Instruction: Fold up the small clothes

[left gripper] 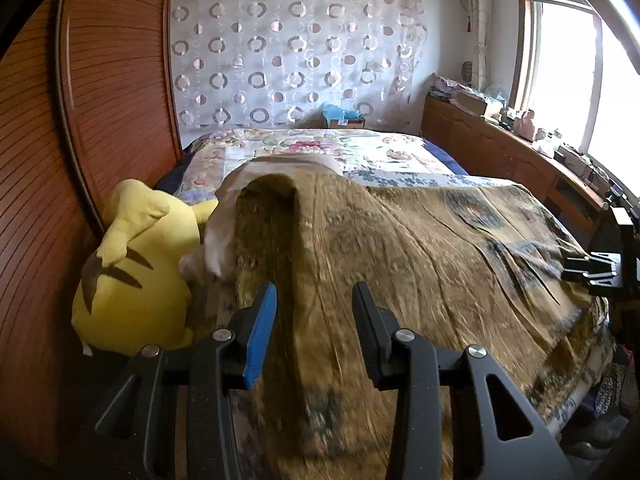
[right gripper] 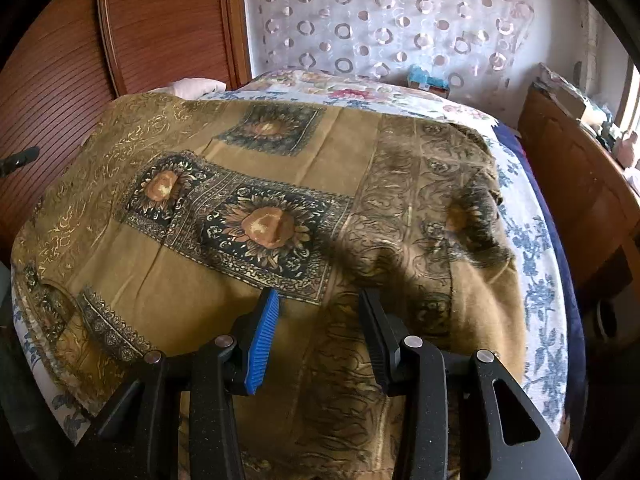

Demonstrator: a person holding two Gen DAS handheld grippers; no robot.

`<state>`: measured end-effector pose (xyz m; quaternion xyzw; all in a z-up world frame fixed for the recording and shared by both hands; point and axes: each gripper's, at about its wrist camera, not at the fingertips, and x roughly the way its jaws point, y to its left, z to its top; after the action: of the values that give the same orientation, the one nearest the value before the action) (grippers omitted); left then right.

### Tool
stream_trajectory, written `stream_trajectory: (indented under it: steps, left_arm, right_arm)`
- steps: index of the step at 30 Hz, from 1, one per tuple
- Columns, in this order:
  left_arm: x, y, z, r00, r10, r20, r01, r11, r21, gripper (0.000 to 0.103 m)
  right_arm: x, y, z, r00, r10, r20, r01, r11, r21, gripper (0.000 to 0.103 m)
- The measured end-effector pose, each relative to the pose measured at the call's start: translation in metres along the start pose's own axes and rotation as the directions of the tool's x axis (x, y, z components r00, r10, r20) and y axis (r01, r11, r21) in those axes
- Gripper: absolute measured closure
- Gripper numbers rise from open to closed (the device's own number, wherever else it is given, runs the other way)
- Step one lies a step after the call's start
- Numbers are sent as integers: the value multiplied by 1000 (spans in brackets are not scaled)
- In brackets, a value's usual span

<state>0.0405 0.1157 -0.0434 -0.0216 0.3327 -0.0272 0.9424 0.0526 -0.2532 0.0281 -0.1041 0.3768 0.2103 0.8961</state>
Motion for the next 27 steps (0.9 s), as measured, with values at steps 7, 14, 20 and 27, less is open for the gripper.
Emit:
stream_trajectory:
  steps: [7,14,20,27]
  left_arm:
    - [52,28,45,999,45,-24,-45,999,7,63]
    - [106,37,64,994,-15,-111,10,999,-46,63]
    - [125,17,71,991,-45,-126,38,998,-56,63]
    - [126,12,69,988,-59,-140,51,997,-61,63]
  right_arm:
    - [5,3,-2,1000,-3,19,3,1000,6,60]
    - [1,1,-5,1000,9,27,-10,1000,20,59]
    - [0,0,-5,999,15,30,-15,1000,27,59]
    - [1,1,-6,999,18,32,-19,999,33,59]
